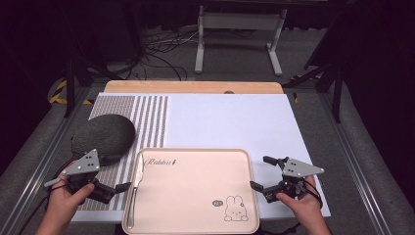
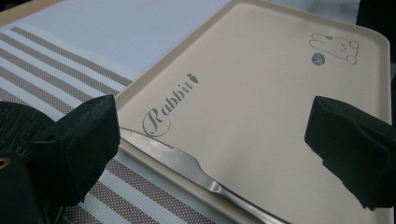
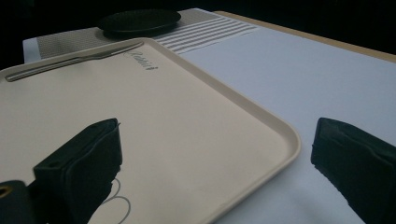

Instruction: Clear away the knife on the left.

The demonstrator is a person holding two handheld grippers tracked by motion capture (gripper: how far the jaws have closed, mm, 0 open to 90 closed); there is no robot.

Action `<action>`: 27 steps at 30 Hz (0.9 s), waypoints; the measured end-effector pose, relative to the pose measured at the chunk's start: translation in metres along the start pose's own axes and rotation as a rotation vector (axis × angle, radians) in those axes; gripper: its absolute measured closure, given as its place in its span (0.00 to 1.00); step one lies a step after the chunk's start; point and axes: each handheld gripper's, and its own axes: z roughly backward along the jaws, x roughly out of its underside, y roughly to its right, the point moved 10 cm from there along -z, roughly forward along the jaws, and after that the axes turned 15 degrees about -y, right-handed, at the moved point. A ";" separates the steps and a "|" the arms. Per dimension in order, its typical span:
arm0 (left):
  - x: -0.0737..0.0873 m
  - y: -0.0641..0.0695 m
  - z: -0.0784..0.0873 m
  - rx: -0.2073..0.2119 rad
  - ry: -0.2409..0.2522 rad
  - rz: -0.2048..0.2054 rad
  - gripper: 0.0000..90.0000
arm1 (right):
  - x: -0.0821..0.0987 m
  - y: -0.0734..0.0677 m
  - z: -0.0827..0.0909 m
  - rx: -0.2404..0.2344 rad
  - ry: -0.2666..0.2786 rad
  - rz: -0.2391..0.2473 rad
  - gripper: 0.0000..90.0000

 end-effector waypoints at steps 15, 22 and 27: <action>0.028 -0.012 0.009 -0.039 0.184 0.021 0.05 | 0.001 0.001 0.001 0.010 0.011 -0.002 0.03; 0.038 -0.017 0.011 -0.024 0.239 0.039 0.05 | 0.002 0.002 0.001 0.009 0.017 -0.004 0.03; 0.050 -0.022 0.008 -0.060 0.215 0.035 0.05 | 0.003 0.003 0.001 0.014 0.022 -0.004 0.03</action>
